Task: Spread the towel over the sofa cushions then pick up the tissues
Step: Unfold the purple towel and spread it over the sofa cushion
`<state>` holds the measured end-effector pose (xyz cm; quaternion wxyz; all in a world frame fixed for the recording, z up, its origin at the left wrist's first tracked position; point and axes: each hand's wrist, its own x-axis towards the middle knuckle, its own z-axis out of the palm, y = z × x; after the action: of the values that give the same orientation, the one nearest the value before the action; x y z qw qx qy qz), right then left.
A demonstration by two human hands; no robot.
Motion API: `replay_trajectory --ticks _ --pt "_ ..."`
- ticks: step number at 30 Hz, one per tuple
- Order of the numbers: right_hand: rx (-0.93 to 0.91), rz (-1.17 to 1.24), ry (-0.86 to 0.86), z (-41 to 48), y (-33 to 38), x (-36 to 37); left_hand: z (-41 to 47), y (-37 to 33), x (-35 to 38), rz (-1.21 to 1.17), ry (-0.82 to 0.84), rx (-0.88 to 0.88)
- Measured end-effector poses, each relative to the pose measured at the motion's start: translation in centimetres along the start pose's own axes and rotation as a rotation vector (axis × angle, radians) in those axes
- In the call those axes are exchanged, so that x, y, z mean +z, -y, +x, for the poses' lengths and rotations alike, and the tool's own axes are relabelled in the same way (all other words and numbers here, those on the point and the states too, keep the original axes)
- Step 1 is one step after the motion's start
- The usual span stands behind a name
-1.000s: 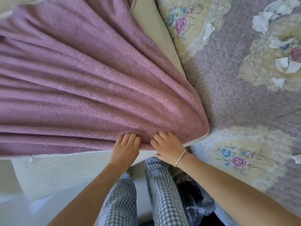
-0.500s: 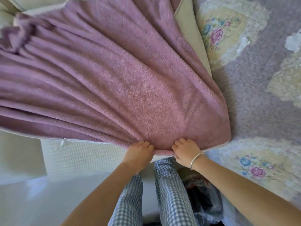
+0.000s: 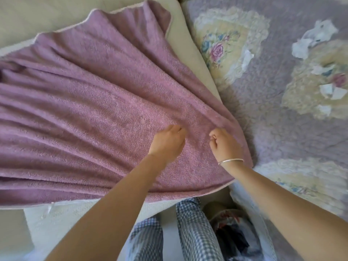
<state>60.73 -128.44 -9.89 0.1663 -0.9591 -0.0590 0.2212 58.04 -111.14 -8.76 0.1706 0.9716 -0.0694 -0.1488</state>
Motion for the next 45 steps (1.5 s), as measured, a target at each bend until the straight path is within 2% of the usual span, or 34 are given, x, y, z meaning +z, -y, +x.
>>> replay_trajectory --ticks 5,9,15,19,21,24,27,29,31,34,36,40,45 --pt "-0.035 -0.01 -0.013 4.1 -1.3 -1.2 5.8 -1.5 -0.7 0.066 0.097 -0.007" --pt "0.001 0.053 -0.046 6.6 -2.5 -2.1 9.7 -2.4 -0.2 0.109 0.132 0.069" --pt "0.1 0.192 0.016 10.1 -3.5 -2.8 13.8 -2.5 -0.9 0.145 0.059 0.097" --pt "0.139 0.218 0.18 12.4 -4.1 -3.0 18.0 -2.3 -1.8 0.202 0.221 -0.04" --pt "0.137 0.202 0.244 13.0 -4.1 -3.1 19.8 -2.2 -2.1 0.251 0.335 -0.048" --pt "0.166 0.226 0.285 13.5 -3.8 -3.0 21.1 -2.2 -2.7 0.313 0.509 0.035" --pt "0.196 0.249 0.285 13.6 -3.6 -3.0 21.1 -2.3 -2.9 0.384 0.506 0.163" --pt "0.153 0.225 0.307 13.8 -3.6 -3.1 20.9 -2.4 -2.8 0.393 0.504 0.217" --pt "0.088 0.221 0.347 14.1 -3.4 -3.1 20.7 -2.1 -2.8 0.359 0.545 0.201" --pt "0.079 0.301 0.44 14.4 -3.2 -3.0 20.9 -1.4 -3.8 0.125 0.662 -0.004" --pt "0.09 0.309 0.519 14.3 -3.2 -3.1 21.4 -1.0 -4.4 0.019 0.72 -0.072" --pt "0.052 0.247 0.564 14.0 -2.5 -3.2 22.4 -1.2 -5.6 0.219 0.885 -0.003" --pt "0.041 0.342 0.682 14.6 -2.2 -4.3 23.3 -2.4 -5.8 0.494 1.05 0.078"
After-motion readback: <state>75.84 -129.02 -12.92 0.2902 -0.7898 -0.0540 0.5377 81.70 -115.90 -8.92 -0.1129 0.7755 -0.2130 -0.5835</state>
